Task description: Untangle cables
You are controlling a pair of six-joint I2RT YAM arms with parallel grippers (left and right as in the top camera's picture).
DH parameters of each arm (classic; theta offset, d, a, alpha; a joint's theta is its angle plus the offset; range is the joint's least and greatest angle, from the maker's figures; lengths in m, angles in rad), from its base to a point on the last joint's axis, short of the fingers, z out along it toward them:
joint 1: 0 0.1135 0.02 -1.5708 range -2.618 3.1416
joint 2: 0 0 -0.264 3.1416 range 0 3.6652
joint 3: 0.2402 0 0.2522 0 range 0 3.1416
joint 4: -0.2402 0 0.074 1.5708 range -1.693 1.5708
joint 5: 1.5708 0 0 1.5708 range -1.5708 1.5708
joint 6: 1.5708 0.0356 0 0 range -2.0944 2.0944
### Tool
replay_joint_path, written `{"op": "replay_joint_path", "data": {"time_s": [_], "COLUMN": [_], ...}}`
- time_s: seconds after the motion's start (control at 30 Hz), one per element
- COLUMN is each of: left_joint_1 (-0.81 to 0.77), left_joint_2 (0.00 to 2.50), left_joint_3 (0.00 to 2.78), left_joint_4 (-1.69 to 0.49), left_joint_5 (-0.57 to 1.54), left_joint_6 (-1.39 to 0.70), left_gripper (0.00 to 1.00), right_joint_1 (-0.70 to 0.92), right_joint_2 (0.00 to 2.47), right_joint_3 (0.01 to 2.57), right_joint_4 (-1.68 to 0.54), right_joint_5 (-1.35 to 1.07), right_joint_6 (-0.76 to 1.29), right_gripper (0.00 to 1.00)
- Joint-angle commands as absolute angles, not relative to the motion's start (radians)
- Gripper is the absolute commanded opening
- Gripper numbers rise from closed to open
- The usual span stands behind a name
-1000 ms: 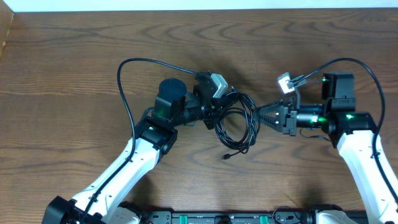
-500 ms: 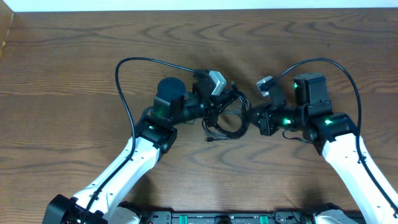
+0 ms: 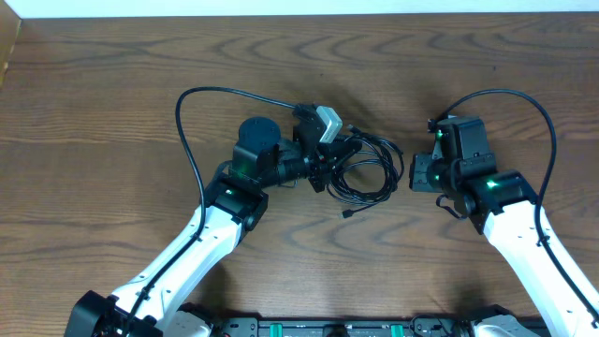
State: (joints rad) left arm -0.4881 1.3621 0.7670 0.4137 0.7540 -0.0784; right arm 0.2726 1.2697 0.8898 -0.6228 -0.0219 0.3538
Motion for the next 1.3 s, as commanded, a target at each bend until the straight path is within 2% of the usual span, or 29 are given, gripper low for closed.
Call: {"op": "replay_joint_path", "data": {"time_s": [0.0, 0.1, 0.3, 0.6, 0.7, 0.93, 1.1, 1.23, 1.27], "left_joint_1": [-0.481, -0.480, -0.466, -0.466, -0.466, -0.466, -0.466, -0.466, -0.466], "left_joint_2": [1.346, 1.346, 1.346, 1.346, 1.346, 1.346, 1.346, 1.346, 1.346], "left_joint_3": [0.791, 0.791, 0.791, 0.791, 0.791, 0.791, 0.791, 0.791, 0.791], "left_joint_4": [0.397, 0.360, 0.356, 0.358, 0.358, 0.358, 0.358, 0.358, 0.358], "left_joint_5": [0.767, 0.767, 0.767, 0.768, 0.768, 0.767, 0.767, 0.767, 0.767], "left_joint_6": [-0.087, -0.087, -0.087, -0.088, -0.088, -0.087, -0.087, -0.088, -0.088], "left_gripper": [0.08, 0.08, 0.08, 0.08, 0.08, 0.08, 0.08, 0.08, 0.08], "right_joint_1": [0.248, 0.178, 0.035, 0.104, 0.105, 0.141, 0.195, 0.268, 0.276], "right_joint_2": [1.272, 1.272, 1.272, 1.272, 1.272, 1.272, 1.272, 1.272, 1.272], "right_joint_3": [0.888, 0.888, 0.888, 0.888, 0.888, 0.888, 0.888, 0.888, 0.888], "right_joint_4": [-0.578, -0.509, -0.471, -0.471, -0.471, -0.477, -0.539, -0.550, -0.552], "right_joint_5": [-0.122, -0.451, -0.939, -0.997, -1.077, -1.075, -0.908, -0.524, -0.385], "right_joint_6": [0.355, 0.230, 0.027, 0.001, -0.043, -0.043, -0.043, 0.064, 0.138], "right_gripper": [0.14, 0.16, 0.21, 0.19, 0.22, 0.32, 0.31, 0.01, 0.01]}}
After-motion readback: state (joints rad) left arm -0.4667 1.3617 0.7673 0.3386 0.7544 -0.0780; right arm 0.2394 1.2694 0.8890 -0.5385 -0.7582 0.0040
